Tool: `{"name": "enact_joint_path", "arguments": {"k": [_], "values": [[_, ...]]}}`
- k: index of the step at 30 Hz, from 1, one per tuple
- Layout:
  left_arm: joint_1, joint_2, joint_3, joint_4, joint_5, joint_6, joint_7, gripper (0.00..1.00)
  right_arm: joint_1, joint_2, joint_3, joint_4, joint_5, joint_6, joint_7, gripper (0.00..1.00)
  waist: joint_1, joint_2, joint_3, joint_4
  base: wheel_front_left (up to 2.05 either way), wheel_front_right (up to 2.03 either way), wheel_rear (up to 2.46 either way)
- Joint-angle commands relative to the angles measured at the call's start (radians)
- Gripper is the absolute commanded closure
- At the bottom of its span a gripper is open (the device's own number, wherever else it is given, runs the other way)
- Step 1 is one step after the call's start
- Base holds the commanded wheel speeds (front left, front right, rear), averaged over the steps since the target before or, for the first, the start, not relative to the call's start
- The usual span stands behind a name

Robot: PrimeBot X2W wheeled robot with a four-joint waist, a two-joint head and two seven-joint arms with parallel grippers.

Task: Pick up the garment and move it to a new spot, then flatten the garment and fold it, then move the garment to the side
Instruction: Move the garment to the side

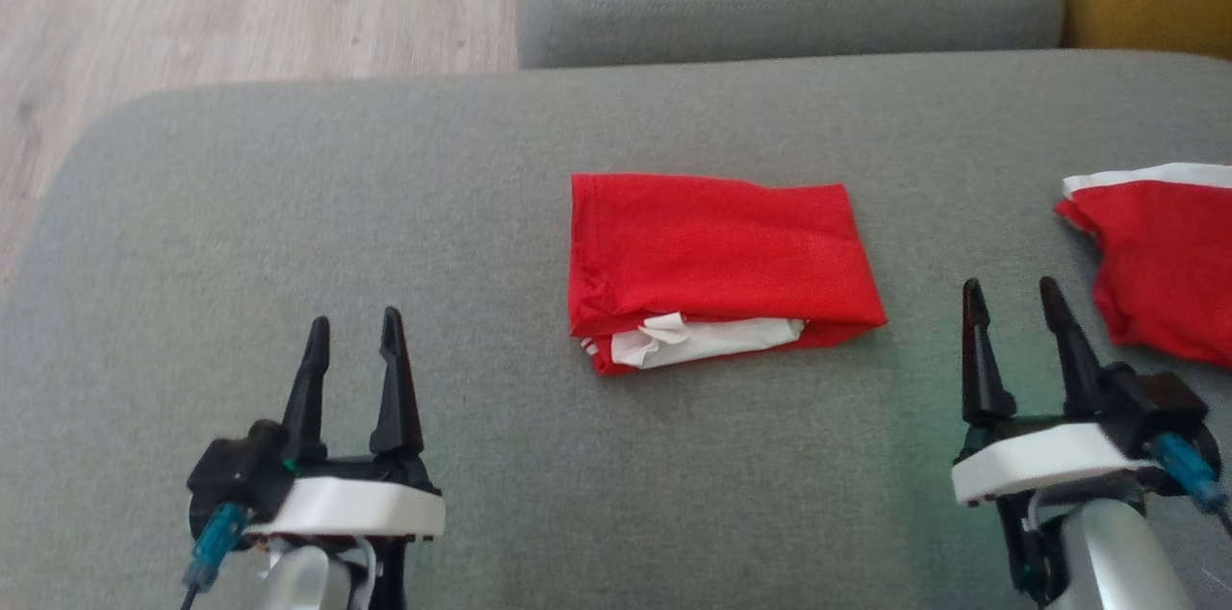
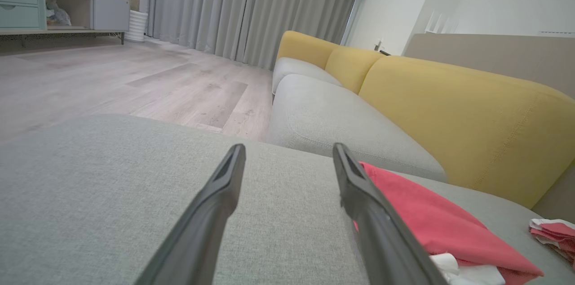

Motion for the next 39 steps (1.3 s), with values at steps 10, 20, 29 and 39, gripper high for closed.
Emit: {"name": "enact_joint_path", "arguments": {"k": [10,20,29,39], "values": [[-0.116,0.007,-0.019,-0.021,-0.004,-0.013,-0.005,0.0,-0.263,-0.003,0.012,0.231,0.037,-0.001,0.133,0.0,0.0,-0.0001,0.128,0.098,0.0,0.0,0.0],[-0.14,0.007,-0.029,-0.011,-0.012,-0.004,-0.005,0.0,-0.405,-0.003,0.001,0.523,-0.015,-0.001,0.236,0.0,0.0,-0.0001,0.151,0.137,0.0,0.0,0.0],[-0.148,0.007,-0.036,-0.036,-0.014,-0.002,-0.005,0.0,-0.44,-0.003,0.055,0.636,-0.077,-0.001,0.212,1.0,0.0,-0.0001,0.115,0.117,0.0,0.0,0.0],[-0.129,0.007,-0.067,-0.014,-0.011,0.0,-0.005,0.0,-0.462,-0.048,0.065,0.57,-0.197,-0.001,0.132,1.0,0.0,-0.0001,0.072,0.027,0.0,0.0,0.0]]}}
